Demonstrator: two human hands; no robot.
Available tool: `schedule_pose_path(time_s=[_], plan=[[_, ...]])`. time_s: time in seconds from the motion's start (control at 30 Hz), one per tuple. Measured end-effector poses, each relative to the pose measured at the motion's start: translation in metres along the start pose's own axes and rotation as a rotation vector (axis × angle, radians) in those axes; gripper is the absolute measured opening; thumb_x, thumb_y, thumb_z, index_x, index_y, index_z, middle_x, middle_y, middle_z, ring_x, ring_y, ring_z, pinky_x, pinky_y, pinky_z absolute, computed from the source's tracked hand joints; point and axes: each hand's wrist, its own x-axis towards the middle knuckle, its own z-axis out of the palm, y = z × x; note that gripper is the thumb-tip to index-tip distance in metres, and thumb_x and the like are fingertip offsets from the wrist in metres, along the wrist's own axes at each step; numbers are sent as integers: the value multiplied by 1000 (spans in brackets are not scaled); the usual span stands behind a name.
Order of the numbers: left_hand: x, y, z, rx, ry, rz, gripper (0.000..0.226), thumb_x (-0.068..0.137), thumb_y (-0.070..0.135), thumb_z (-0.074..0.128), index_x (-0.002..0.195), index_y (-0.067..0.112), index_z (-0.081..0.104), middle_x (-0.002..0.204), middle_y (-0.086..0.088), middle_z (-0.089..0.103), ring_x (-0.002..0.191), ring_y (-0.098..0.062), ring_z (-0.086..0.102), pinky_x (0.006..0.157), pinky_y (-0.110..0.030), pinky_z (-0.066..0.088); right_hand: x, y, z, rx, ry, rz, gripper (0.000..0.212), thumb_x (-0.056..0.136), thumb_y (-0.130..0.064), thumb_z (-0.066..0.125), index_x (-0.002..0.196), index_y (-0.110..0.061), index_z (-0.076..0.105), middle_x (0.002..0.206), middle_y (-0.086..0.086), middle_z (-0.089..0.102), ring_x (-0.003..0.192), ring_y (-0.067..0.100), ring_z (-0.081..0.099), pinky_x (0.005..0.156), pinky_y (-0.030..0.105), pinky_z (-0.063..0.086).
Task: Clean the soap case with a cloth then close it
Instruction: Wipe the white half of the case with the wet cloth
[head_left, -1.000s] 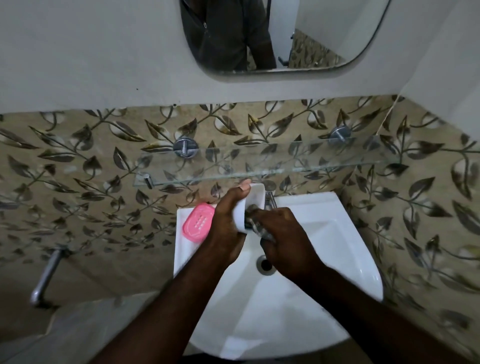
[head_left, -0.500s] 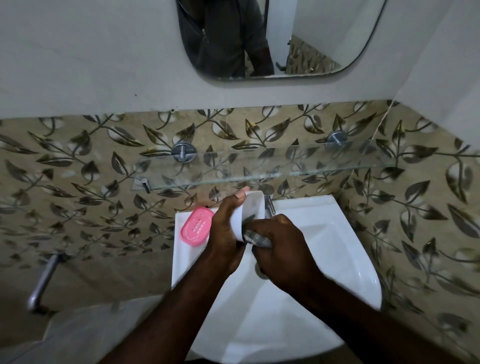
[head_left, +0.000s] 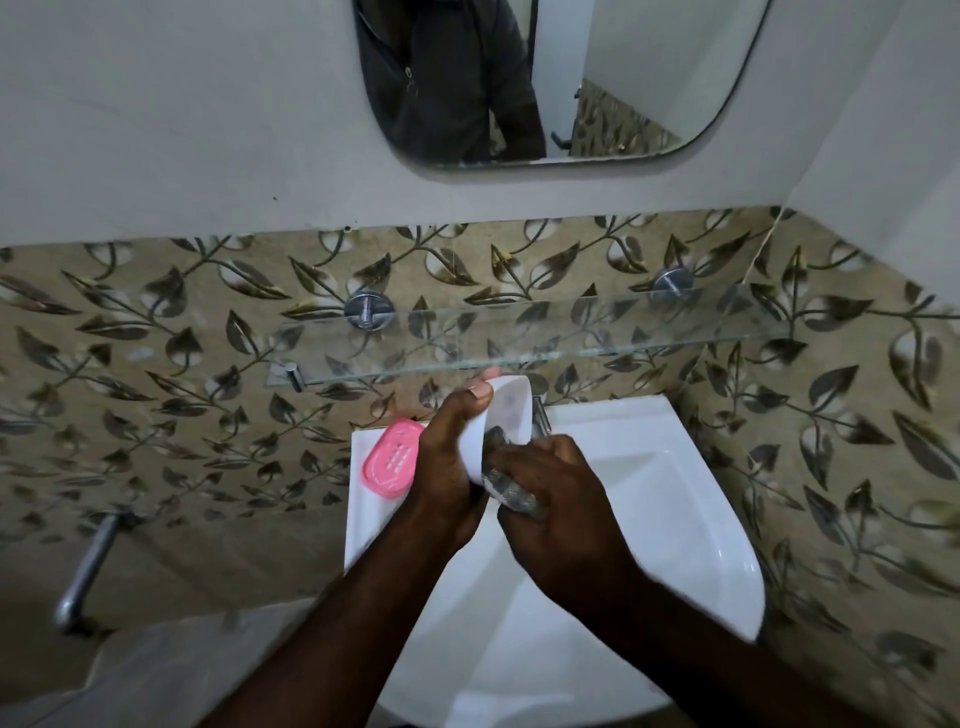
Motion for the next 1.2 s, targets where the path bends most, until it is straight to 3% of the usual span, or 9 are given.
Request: schedule_pose_path(time_s=[0.1, 0.17, 0.3, 0.47, 0.63, 0.77, 0.93, 1.1, 1.2], plan=[[-1, 0, 1, -33, 19, -11, 49, 61, 30, 67, 105, 8, 68, 92, -12, 65, 82, -25, 62, 74, -34, 48, -1, 31, 2, -86, 8, 39, 47, 74, -2, 57, 112, -28, 67, 106, -16, 68, 90, 13, 47, 78, 24, 46], [-2, -3, 2, -38, 42, -10, 54, 61, 29, 67, 110, 7, 65, 92, -12, 66, 84, -25, 62, 76, -34, 47, 0, 35, 2, -108, 19, 121, 52, 69, 1, 56, 110, -27, 70, 101, -17, 68, 90, 18, 50, 74, 30, 49], [-1, -2, 3, 24, 31, -1, 53, 66, 32, 62, 111, 4, 66, 87, -12, 65, 73, -21, 64, 65, -27, 53, 2, 1, 2, -9, 35, 76, 34, 69, -8, 45, 88, -25, 67, 83, -18, 63, 79, 7, 43, 73, 21, 36], [-2, 7, 6, -100, -49, -2, 33, 71, 27, 61, 96, 7, 69, 83, -11, 67, 70, -22, 65, 65, -27, 55, 7, 23, 1, -64, 111, -13, 49, 68, 0, 58, 108, -29, 65, 101, -16, 68, 88, 13, 48, 77, 30, 47], [0, 5, 6, -69, -26, -8, 45, 70, 33, 57, 104, 6, 68, 91, -13, 66, 74, -23, 66, 68, -27, 55, 9, 20, 1, -41, 85, 146, 46, 64, -6, 48, 97, -27, 72, 89, -22, 62, 88, 15, 50, 78, 29, 46], [-1, 5, 7, -26, -35, 62, 46, 71, 30, 55, 108, 6, 68, 87, -12, 72, 73, -21, 69, 64, -26, 58, 2, -3, 0, -1, 66, 12, 37, 74, -11, 45, 100, -19, 71, 95, -16, 68, 86, -1, 42, 81, 19, 37], [-4, -4, 7, -13, 4, 19, 22, 88, 24, 51, 89, 9, 67, 70, -2, 73, 63, -14, 70, 69, -29, 54, -2, 40, -3, -98, 82, 62, 54, 68, 3, 58, 109, -31, 66, 98, -25, 62, 85, 11, 45, 74, 29, 44], [-7, 3, 11, -58, -12, 56, 44, 66, 26, 59, 104, 7, 69, 81, -11, 70, 66, -20, 68, 61, -26, 57, 0, 0, -1, 2, 75, 64, 47, 65, 3, 52, 96, -25, 72, 92, -18, 67, 87, -11, 40, 79, 9, 32], [-7, 9, 11, -71, -13, 33, 47, 63, 22, 63, 107, 5, 67, 95, -15, 67, 80, -26, 65, 75, -32, 53, 3, 19, -4, -54, 111, -29, 46, 73, 1, 58, 107, -29, 67, 102, -15, 68, 91, -2, 48, 78, 21, 44]])
